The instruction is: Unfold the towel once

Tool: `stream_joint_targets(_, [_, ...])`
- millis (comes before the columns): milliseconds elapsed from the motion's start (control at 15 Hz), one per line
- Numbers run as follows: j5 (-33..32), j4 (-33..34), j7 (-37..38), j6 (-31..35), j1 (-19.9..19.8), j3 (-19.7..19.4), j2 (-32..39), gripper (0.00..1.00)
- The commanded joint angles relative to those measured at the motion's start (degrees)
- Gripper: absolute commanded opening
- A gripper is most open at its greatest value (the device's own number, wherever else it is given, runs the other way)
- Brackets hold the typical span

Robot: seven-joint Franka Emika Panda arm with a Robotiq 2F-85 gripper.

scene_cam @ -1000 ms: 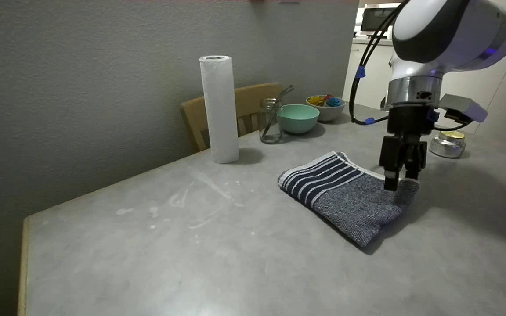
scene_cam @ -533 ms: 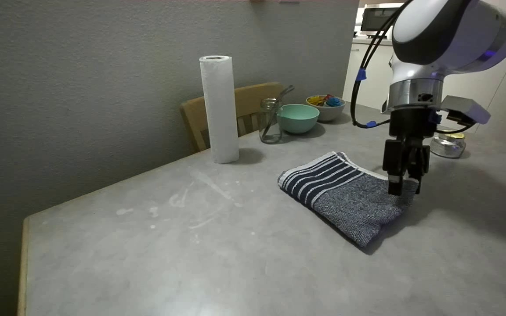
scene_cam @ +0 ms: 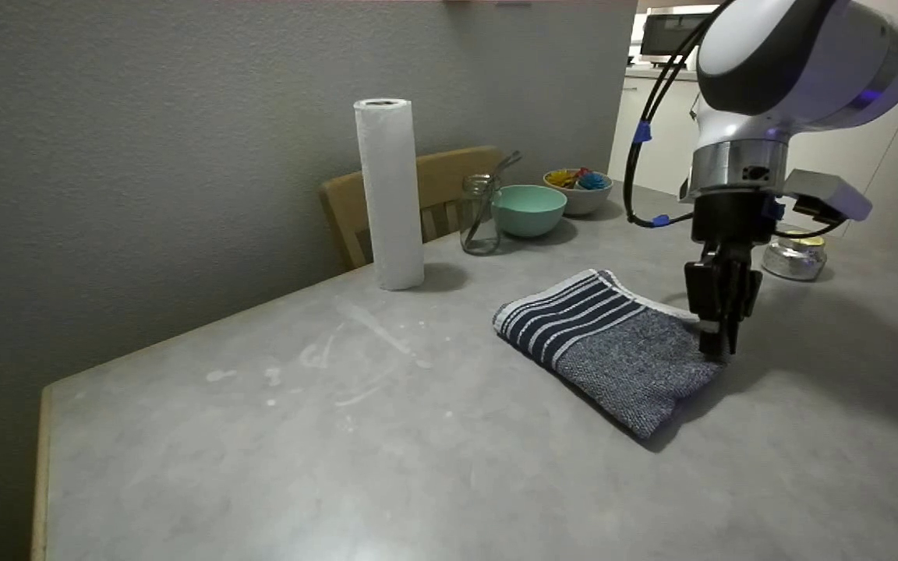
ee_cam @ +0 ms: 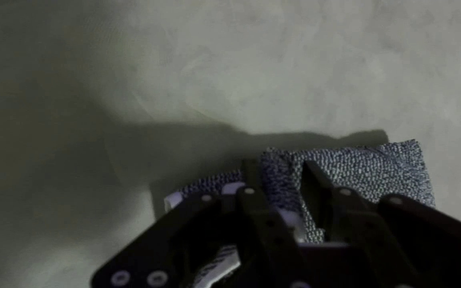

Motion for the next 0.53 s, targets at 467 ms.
stream_joint_targets(467, [-1.7,-0.8,3.2,0.4,0.6,-1.1,-1.0,0.01])
